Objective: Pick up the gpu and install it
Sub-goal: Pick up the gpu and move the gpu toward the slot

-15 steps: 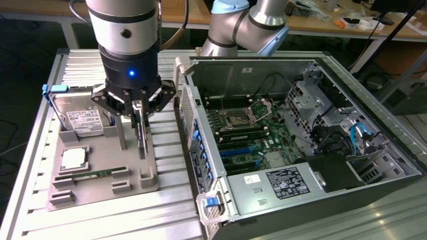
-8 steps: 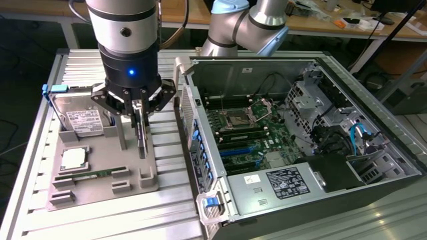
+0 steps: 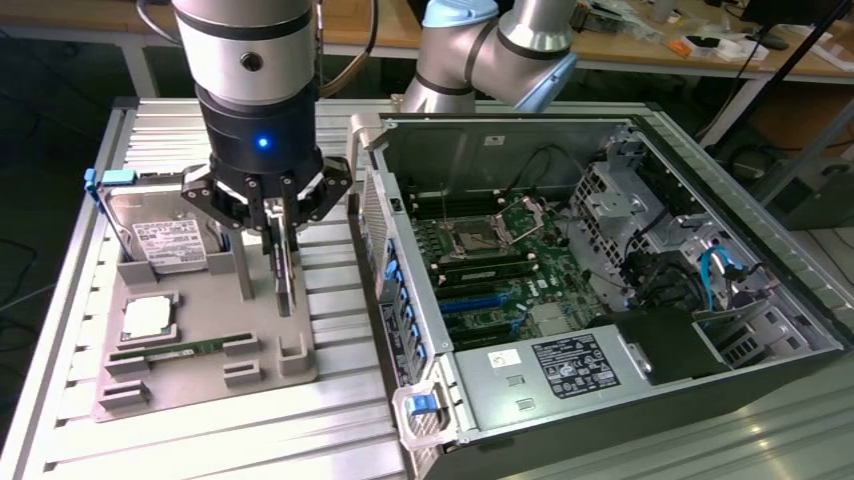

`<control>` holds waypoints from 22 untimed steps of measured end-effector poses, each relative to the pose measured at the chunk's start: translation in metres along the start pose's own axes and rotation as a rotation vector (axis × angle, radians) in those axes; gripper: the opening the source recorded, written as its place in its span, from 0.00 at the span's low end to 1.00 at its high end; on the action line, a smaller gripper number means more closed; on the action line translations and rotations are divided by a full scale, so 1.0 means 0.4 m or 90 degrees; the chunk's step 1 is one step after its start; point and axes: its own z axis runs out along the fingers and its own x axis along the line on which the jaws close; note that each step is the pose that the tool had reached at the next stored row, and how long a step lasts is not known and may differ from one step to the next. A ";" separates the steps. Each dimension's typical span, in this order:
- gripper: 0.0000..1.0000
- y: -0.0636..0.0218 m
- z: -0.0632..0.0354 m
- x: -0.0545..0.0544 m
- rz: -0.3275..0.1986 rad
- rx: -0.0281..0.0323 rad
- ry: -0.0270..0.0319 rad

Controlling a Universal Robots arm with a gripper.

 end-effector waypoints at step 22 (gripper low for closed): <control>0.27 0.002 -0.070 -0.002 0.000 0.0000 0.0001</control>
